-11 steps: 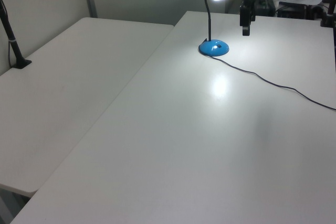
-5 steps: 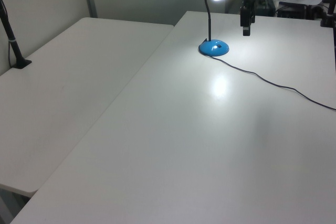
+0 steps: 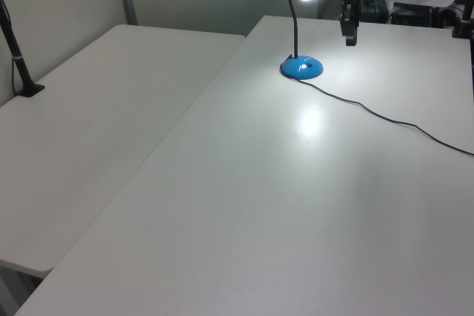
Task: Turn off the lamp
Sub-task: 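Move the gripper from its start pose toward the blue lamp base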
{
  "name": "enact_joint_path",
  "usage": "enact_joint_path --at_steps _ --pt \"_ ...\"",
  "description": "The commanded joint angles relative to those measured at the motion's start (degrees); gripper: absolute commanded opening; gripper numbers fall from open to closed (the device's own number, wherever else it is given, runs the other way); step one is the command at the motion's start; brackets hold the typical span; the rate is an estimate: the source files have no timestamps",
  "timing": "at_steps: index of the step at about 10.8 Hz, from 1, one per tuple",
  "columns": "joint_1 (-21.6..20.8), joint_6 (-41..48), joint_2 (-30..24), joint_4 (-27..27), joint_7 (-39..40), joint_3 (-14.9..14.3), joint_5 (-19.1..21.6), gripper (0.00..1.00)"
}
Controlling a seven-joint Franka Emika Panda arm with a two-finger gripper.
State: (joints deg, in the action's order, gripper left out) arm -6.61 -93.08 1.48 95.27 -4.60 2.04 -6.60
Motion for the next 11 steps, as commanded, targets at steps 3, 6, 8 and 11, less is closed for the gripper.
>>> enact_joint_path --at_steps 3,6,8,11 --pt "1.42 0.27 0.19 -1.13 0.74 -0.9 0.35 0.0" --pt "7.73 -6.48 1.76 -1.05 -1.11 -0.99 2.02 0.0" --pt "12.3 -11.84 3.78 -0.96 -3.04 -0.99 2.38 0.0" --pt "19.07 -21.76 10.1 -0.69 -7.34 -0.99 2.38 0.0"
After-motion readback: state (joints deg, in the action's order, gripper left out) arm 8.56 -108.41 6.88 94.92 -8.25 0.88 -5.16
